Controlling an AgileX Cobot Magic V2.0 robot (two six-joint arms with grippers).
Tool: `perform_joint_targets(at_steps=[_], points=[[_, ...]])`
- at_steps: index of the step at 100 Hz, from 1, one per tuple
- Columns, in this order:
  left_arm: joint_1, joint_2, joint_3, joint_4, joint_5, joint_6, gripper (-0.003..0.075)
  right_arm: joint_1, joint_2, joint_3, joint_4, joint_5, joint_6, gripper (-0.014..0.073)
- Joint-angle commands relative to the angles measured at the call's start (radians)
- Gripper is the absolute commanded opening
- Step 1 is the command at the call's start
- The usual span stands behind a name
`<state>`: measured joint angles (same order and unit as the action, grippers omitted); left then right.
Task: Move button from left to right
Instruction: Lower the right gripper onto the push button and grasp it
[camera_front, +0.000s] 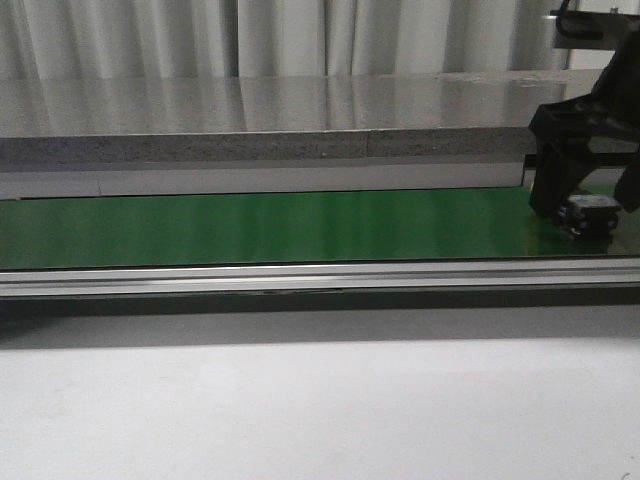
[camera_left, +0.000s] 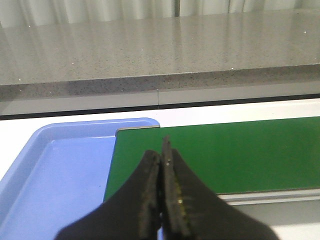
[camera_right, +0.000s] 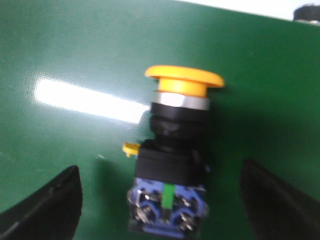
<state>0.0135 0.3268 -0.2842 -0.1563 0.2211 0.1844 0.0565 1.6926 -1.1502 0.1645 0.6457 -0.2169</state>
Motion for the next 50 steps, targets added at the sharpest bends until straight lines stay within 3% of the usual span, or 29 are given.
perform_joint_targets(at_steps=[1,17,24,50], points=[[-0.007,0.007,-0.028,-0.011,-0.085,-0.006,-0.0021,0.004,-0.026,-0.035,0.005,-0.047,-0.011,0.0569],[-0.007,0.007,-0.028,-0.011,-0.081,-0.006,-0.0021,0.004,-0.02,-0.035,0.005,-0.051,-0.011,0.0287],[-0.007,0.007,-0.028,-0.011,-0.081,-0.006,-0.0021,0.004,-0.02,-0.035,0.005,-0.049,-0.011,0.0213],[-0.007,0.007,-0.028,-0.011,-0.081,-0.006,-0.002,-0.014,-0.043,-0.048,-0.01,0.012,-0.01,0.0203]])
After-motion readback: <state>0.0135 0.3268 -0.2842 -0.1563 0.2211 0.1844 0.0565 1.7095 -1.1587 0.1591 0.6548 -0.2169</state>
